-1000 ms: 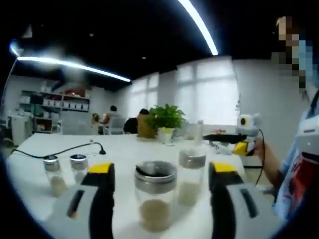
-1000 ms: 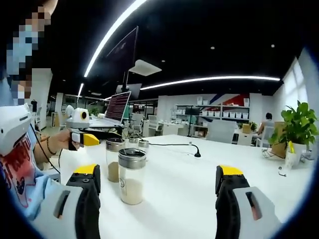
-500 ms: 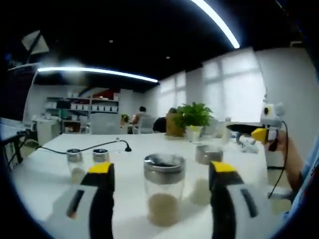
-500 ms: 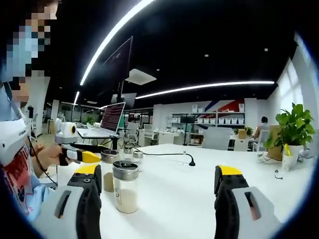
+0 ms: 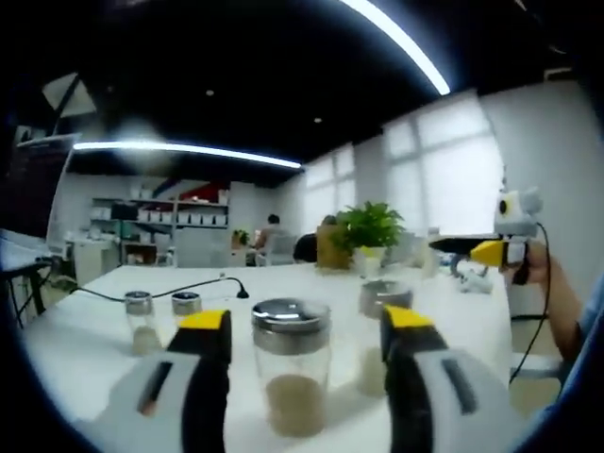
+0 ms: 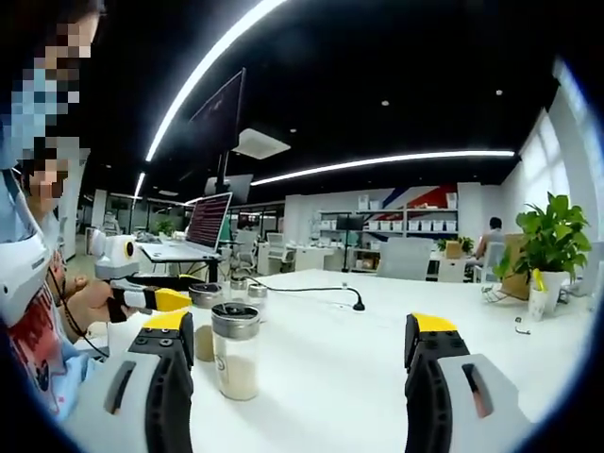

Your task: Rotate the seasoning bottle until the label or dispensing opening points toward the visible target arrow and the bottle remains upright within the marked orientation range

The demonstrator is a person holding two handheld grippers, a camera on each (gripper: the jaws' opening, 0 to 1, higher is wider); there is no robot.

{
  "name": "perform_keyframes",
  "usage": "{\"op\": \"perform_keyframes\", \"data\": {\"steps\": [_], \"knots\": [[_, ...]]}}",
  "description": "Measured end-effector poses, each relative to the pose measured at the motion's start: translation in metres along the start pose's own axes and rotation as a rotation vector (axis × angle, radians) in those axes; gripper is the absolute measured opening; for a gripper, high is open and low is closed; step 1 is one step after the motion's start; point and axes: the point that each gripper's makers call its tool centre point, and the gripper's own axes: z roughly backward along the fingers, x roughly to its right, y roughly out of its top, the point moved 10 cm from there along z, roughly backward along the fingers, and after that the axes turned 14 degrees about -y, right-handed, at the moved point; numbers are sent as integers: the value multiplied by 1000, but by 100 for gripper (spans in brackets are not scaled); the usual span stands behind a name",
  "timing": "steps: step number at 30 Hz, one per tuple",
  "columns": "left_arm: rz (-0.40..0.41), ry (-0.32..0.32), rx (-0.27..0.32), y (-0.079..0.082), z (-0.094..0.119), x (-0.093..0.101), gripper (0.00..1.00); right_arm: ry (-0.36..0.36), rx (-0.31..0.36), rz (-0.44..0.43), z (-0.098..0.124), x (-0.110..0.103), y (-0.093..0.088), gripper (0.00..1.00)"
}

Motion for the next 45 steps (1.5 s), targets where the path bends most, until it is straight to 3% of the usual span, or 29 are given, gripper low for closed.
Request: {"op": "perform_keyframes", "data": {"steps": [7, 11, 15, 30, 40, 45], "knots": [[6, -21, -20, -6, -6, -2, 60, -34, 13, 23, 6, 3, 3, 95], [5, -39, -23, -4, -8, -6, 53, -25, 5, 26, 6, 2, 2, 95], [14, -38, -41, -3, -8, -15, 40, 33, 8, -32, 7, -4, 4, 95], [12, -113, -36, -3, -4, -20, 38, 51, 15, -42, 6, -6, 3, 95], [16, -215, -25, -4, -2, -29, 38, 36, 25, 8, 7, -4, 5, 97], [15, -271, -13, -5, -1, -32, 38, 26, 39, -23, 6, 1, 5, 95]]}}
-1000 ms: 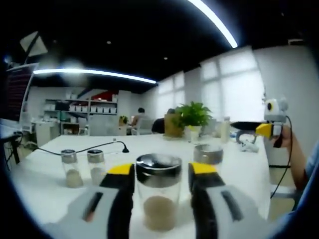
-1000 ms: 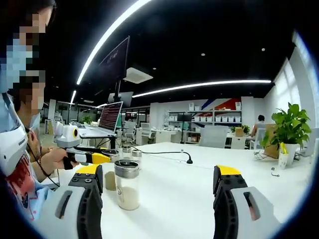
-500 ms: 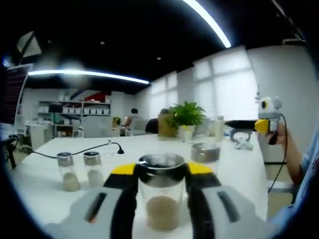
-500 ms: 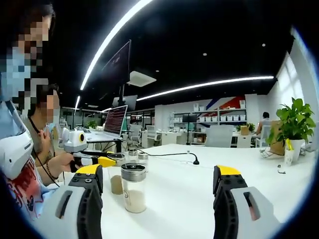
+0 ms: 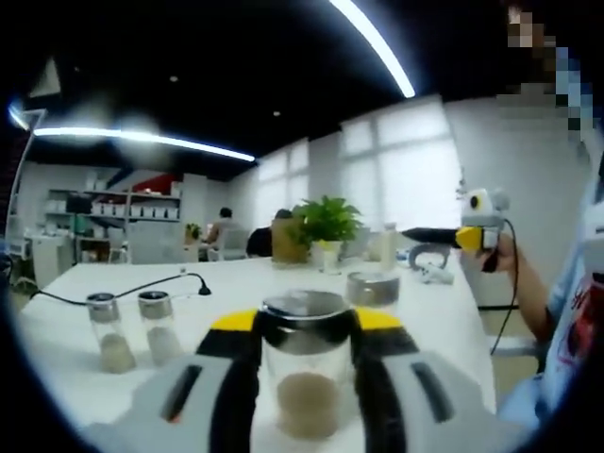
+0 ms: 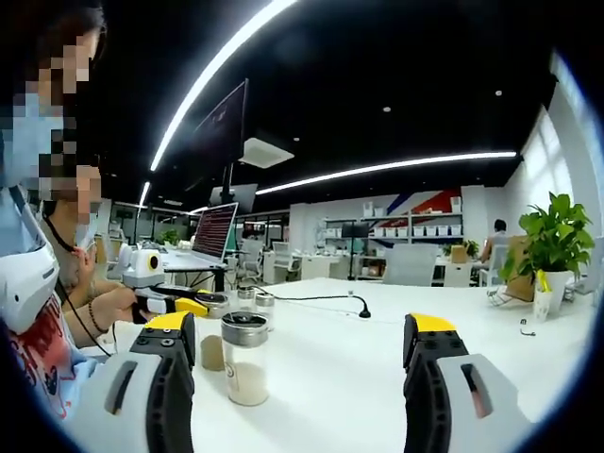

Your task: Rotate the seasoning bottle until the label or dispensing opening points toward the visible target arrow and the bottle remains upright within the marked orientation range

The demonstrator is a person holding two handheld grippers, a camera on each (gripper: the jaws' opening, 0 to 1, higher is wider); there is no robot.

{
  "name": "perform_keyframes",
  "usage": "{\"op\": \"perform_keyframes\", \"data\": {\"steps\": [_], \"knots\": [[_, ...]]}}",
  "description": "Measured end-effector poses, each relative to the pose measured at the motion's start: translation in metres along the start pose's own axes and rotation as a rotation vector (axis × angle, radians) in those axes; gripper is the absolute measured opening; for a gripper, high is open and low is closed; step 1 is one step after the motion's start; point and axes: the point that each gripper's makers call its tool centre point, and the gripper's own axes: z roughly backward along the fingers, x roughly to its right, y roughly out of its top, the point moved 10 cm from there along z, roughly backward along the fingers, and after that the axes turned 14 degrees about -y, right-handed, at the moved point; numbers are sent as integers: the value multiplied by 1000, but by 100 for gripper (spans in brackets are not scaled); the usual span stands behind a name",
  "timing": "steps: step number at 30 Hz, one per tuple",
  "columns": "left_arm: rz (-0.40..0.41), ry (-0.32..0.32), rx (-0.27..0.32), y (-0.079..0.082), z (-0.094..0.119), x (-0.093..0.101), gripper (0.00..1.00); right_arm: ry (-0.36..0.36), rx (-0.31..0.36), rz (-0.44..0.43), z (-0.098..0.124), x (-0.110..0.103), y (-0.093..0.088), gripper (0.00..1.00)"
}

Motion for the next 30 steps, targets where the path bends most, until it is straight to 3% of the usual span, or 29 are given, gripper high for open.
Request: {"op": "perform_keyframes", "data": {"steps": [6, 11, 22, 30], "knots": [[-10, -57, -4, -1, 0, -1, 38, -47, -52, -12, -2, 8, -7, 97], [0, -111, 0, -2, 1, -6, 38, -67, -54, 7, 0, 11, -8, 97], [8, -261, 2, -1, -2, -23, 38, -56, -77, 39, 0, 9, -9, 95], [4, -352, -28, 2, -6, -31, 38, -39, -101, 42, -1, 7, -12, 93]]}}
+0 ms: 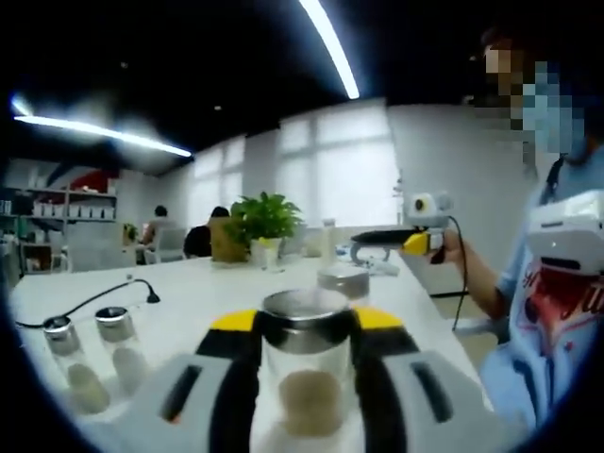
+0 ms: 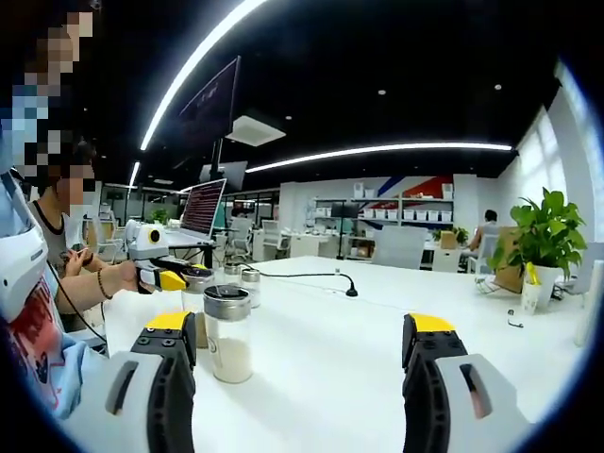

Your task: Rotate the seasoning bottle until the label or dispensing opening points toward the visible target arrow and the bottle remains upright within the marked orientation range

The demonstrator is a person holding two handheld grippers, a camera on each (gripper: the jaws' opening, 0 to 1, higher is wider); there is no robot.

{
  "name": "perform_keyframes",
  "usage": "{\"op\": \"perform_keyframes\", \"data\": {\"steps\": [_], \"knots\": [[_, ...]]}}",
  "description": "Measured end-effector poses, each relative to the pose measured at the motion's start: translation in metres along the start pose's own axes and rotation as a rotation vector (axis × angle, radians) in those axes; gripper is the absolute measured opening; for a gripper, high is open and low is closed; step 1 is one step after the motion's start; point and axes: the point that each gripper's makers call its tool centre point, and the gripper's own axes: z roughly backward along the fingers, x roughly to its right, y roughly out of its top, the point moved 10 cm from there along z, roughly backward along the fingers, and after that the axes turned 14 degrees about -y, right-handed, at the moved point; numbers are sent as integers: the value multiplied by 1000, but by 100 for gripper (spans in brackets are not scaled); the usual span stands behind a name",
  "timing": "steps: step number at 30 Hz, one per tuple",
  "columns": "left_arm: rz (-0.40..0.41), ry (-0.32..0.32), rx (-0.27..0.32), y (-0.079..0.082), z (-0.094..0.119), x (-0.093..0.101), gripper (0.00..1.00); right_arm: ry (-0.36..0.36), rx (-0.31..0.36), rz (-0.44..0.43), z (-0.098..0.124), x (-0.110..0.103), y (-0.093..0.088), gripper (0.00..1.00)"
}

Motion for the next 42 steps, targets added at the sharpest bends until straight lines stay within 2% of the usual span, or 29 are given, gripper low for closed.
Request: {"op": "perform_keyframes", "data": {"steps": [2, 9, 13, 14, 15, 16, 17, 20, 22, 24, 26, 28, 32, 36, 38, 39, 41, 42], "knots": [[0, -32, -2, 0, 0, -3, 38, 3, -4, 14, 0, -1, 0, 93], [0, -60, 4, 0, 0, -5, 38, 13, -8, 26, -2, -3, 1, 93], [-17, -72, -18, 0, -1, -4, 40, 21, -17, 33, -1, -4, 1, 93], [-21, -62, -30, -1, -2, -2, 45, 21, -18, 43, -1, -4, 1, 93], [-28, -42, -44, -1, -3, 1, 63, 20, -22, 49, -1, -5, 1, 94], [-39, -23, -63, -2, -4, 4, 76, 15, -29, 53, -1, -4, 1, 96], [-41, 3, -66, -1, -4, 7, 81, 5, -31, 61, -1, -3, 2, 97], [-31, 26, -25, 2, -2, 17, 69, -14, -21, 88, 3, 2, 3, 97], [-55, 95, -13, 6, 0, 23, 72, -3, -12, 85, 4, 3, 3, 97], [-2, 151, -1, 9, 0, 28, 71, 3, -12, 82, 4, 1, 3, 97], [32, 156, 44, 14, -1, 33, 70, 8, -14, 88, 4, 0, 3, 97], [33, 161, 43, 18, -4, 38, 70, 10, 8, 91, 5, -1, 7, 97], [24, 235, 21, 19, -8, 44, 73, 7, 47, 90, 7, -3, 12, 98], [55, 293, 63, 18, -9, 49, 75, 13, 35, 100, 5, -5, 12, 98], [51, 329, 11, 18, -7, 49, 80, 15, 30, 98, 5, -6, 12, 96], [26, 350, -2, 20, -6, 49, 83, 4, 61, 76, 5, -5, 14, 92], [14, 390, -9, 22, -5, 49, 84, -5, 103, 20, 8, -2, 18, 92], [25, 401, -12, 22, -4, 50, 83, -5, 106, 19, 9, -1, 20, 93]]}}
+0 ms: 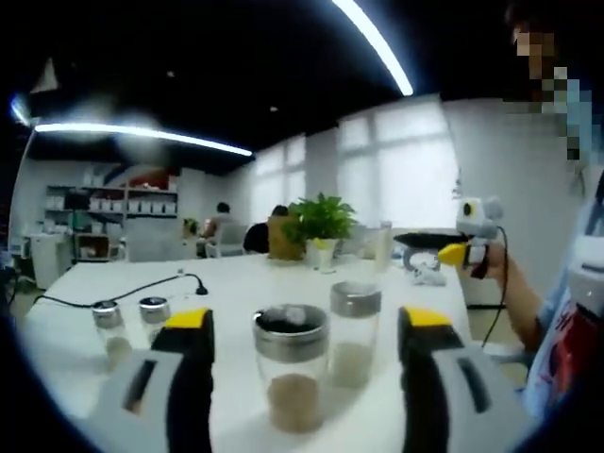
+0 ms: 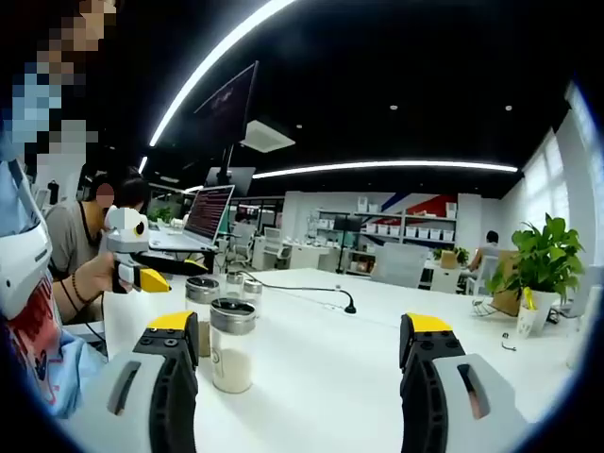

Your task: Rotate the seasoning bottle until the label or dispensing opening points toward the visible target arrow and the bottle remains upright within the marked orientation range

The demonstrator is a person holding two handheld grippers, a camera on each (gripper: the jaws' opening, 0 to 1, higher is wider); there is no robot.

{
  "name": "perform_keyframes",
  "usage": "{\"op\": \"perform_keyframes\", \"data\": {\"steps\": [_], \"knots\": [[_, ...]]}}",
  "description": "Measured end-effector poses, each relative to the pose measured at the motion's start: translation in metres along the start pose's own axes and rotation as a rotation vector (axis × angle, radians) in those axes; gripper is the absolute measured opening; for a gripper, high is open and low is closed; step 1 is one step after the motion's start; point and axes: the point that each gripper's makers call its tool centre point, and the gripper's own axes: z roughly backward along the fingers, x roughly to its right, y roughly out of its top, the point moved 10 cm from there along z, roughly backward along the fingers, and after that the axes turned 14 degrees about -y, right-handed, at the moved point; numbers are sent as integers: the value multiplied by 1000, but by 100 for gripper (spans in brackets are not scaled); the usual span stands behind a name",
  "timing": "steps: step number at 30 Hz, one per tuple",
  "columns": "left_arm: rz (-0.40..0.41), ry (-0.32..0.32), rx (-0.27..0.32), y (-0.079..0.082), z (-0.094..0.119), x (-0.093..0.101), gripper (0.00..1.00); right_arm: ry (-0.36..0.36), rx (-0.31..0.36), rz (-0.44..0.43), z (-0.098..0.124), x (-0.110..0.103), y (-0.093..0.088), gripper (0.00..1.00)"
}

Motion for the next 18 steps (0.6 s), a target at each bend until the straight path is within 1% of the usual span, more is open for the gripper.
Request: {"op": "perform_keyframes", "data": {"steps": [3, 5, 6, 7, 9, 11, 13, 15, 18], "knots": [[41, 40, -1, 0, 1, 1, 79, -11, 19, 11, 0, 0, 4, 93], [45, 86, 3, -1, 0, 1, 79, -12, 10, 22, -2, -1, 4, 93], [45, 115, 19, -3, -1, 0, 80, -8, 0, 28, -3, -2, 3, 93], [43, 129, 34, -7, -3, -1, 79, -5, -5, 31, -4, -2, 2, 93], [65, 133, 33, -12, -4, 0, 77, 4, -25, 30, -5, -3, 0, 92], [60, 125, 44, -14, -6, 4, 75, 11, -44, 23, -5, -4, -3, 92], [56, 131, 51, -15, -9, 7, 76, 13, -63, 35, -4, -3, -4, 91], [39, 148, 56, -15, -11, 8, 74, 4, -65, 43, -3, -3, -4, 91], [6, 159, 72, -14, -13, 7, 68, -3, -52, 36, 0, -2, -2, 91]]}}
